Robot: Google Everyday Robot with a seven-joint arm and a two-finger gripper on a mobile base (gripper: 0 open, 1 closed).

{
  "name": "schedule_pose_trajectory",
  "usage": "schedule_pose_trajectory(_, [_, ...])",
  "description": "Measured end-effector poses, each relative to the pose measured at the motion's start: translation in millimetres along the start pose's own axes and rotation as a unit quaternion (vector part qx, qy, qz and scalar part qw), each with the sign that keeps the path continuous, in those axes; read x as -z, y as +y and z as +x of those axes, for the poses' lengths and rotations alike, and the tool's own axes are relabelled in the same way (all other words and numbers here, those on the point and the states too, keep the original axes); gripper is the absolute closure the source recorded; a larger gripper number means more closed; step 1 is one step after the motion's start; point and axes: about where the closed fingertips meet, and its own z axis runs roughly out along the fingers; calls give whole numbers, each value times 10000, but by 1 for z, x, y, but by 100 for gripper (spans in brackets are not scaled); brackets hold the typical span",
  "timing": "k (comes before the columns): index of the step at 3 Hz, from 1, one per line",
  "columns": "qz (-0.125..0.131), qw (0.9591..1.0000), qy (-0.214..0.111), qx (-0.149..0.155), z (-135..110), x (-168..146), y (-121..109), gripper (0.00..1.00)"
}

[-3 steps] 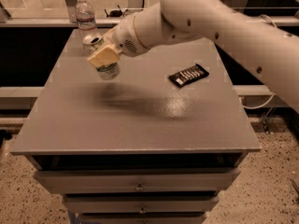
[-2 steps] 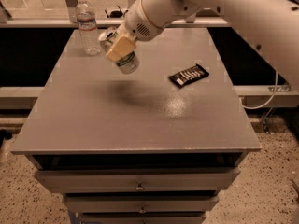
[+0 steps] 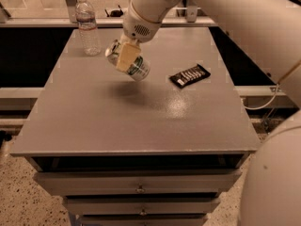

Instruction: Knock 7up can over

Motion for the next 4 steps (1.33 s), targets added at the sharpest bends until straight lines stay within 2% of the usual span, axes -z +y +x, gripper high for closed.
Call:
schedule_pose_trajectory(1, [-359, 9988, 278, 168, -1, -30, 7, 69])
schedule_pose_trajectory(2, [-612, 9970, 375, 284, -5, -54, 13, 46])
schedule_pose_trajectory(3, [-796, 9951, 432, 392, -9, -71, 18, 15])
schedule_pose_trajectory(4, [-920, 9935, 468, 469, -10, -79, 24, 0])
